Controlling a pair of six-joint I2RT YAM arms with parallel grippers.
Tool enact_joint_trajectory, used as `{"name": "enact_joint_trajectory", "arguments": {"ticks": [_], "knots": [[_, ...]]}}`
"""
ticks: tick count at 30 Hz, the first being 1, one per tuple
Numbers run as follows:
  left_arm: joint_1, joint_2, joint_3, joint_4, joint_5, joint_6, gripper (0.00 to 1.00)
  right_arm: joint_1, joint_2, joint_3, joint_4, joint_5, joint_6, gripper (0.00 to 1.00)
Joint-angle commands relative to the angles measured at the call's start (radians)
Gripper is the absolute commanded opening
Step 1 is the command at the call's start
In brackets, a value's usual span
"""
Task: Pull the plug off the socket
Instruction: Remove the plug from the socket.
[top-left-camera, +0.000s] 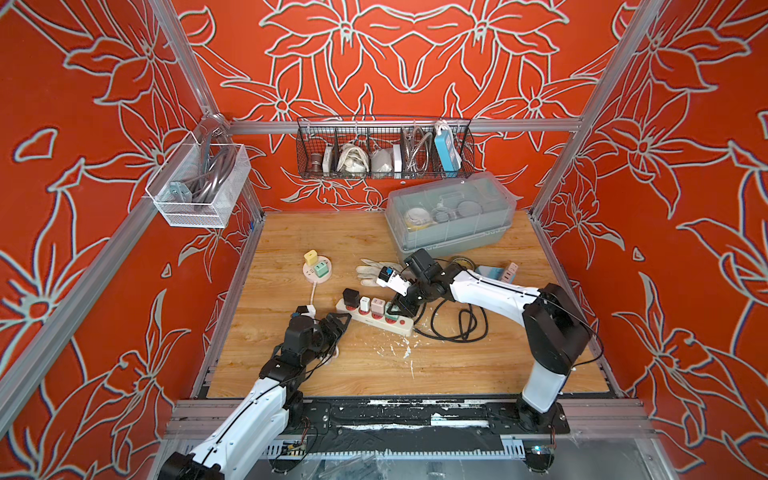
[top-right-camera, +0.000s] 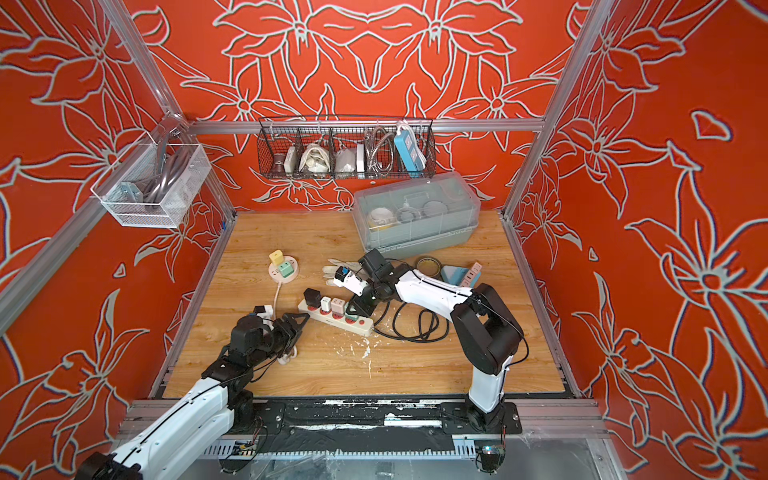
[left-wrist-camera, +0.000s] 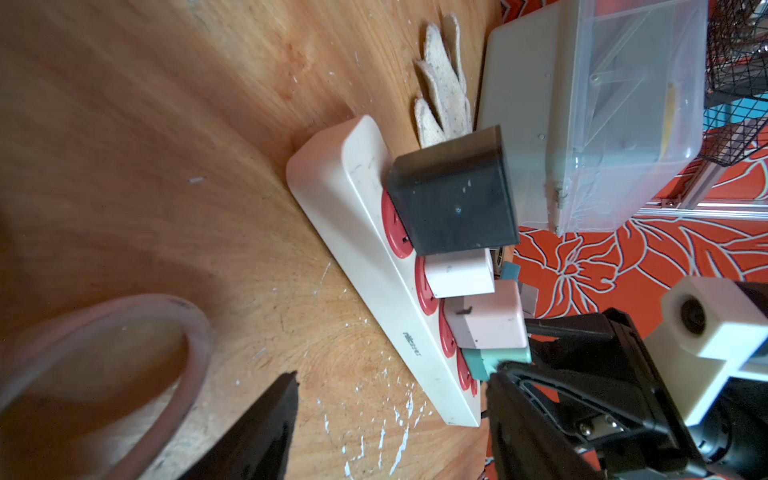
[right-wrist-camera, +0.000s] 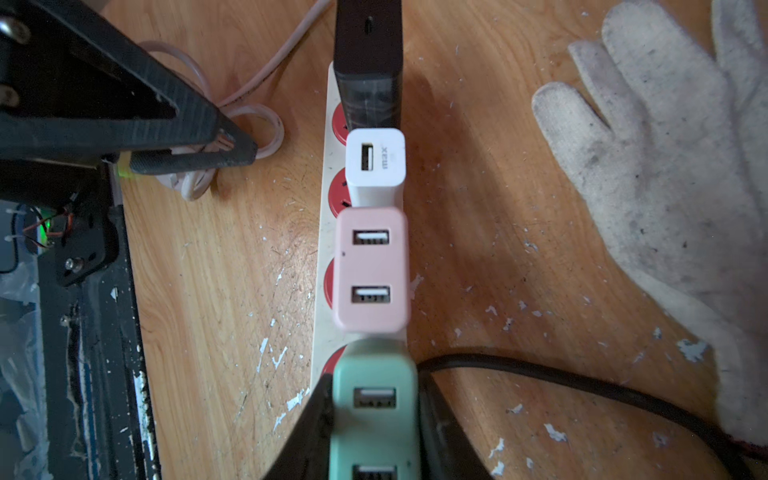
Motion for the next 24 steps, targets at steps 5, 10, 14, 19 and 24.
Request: {"name": "enact_joint_trajectory", "arguments": {"ticks": [5,10,14,19,24], "knots": [[-0.037,0.113,-0.022,0.169,-0.026,-0.092,0.71,-0.002,-0.040,-0.025,0.113,-0.084,0.102,0.00],[-0.078,0.212,0.015,0.207,-0.052,-0.146,0.67,-0.003,-0.041,-0.031,0.121,-0.087,0.120,0.00],[-0.091,0.312,0.017,0.262,-0.087,-0.183,0.66,-0.002,-0.047,-0.037,0.118,-0.087,0.120,0.00],[-0.112,0.508,0.062,0.382,-0.079,-0.194,0.66,-0.002,-0.048,-0.057,0.142,-0.096,0.128,0.00],[-0.124,0.725,0.080,0.619,-0.020,-0.223,0.57,-0.002,-0.044,-0.065,0.131,-0.098,0.124,0.00]]}}
